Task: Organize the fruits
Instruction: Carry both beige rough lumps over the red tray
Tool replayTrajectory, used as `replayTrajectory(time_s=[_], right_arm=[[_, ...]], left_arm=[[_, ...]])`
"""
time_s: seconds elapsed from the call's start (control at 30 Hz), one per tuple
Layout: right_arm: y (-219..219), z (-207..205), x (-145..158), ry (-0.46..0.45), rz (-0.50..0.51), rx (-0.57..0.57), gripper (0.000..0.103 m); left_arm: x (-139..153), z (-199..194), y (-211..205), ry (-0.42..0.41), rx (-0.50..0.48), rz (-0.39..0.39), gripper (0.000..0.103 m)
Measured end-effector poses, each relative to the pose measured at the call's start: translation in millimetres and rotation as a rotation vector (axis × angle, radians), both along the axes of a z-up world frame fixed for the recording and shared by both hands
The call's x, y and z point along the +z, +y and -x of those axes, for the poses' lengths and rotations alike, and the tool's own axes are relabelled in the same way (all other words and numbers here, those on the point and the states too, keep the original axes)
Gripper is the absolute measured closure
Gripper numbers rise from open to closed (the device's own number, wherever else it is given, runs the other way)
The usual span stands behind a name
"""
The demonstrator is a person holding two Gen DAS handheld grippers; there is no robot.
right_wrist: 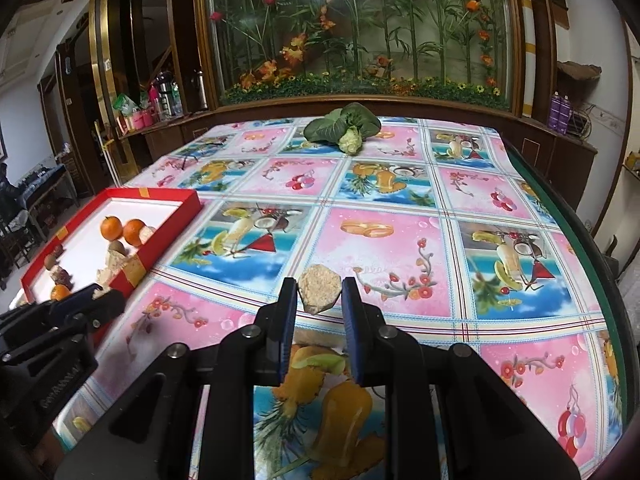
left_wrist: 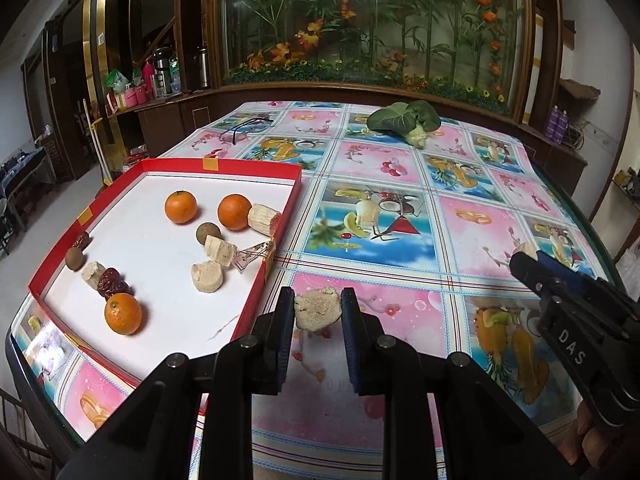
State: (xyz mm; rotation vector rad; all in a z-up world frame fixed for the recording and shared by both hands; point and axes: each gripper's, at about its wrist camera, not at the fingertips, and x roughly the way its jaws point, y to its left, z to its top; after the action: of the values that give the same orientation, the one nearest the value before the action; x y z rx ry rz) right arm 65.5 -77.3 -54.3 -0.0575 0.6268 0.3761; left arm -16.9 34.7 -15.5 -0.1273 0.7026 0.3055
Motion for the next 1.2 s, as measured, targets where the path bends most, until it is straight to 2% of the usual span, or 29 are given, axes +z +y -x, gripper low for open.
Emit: replayTrajectory(time_s=[0.3,0.6,0.8,0.97,1.2], right_arm=[[-4.1,-2.7,-0.7,0.003,0.001,-0.028,0.079],[-5.9,-5.2,-2.1,0.018,0.003,-0.047,0.079],[-3.5,-6.3,-2.9,0.02,0.027,-0.063,0.079],[1.3,-7.7,-4.2,0.025,0.063,-0.07,0.079],[8.8,0.1,-0.7,0.041,0.08,-0.061,0.079]], left_arm=[[0.3,-0.2,-4.5,-0.001,-0.032,-0.003,0.081],[-1.8,-1.1,-0.3,0.012,-0.035,0.028,0.081],[-4.5,1.3,-1.4,0.025,-0.048,0.049,0.081],[-1.4,8.7,-4.9,0.001,-0.066,0.042,0.081],[1.0,15.5,17.3,0.005,-0.045,0.065,0.081]])
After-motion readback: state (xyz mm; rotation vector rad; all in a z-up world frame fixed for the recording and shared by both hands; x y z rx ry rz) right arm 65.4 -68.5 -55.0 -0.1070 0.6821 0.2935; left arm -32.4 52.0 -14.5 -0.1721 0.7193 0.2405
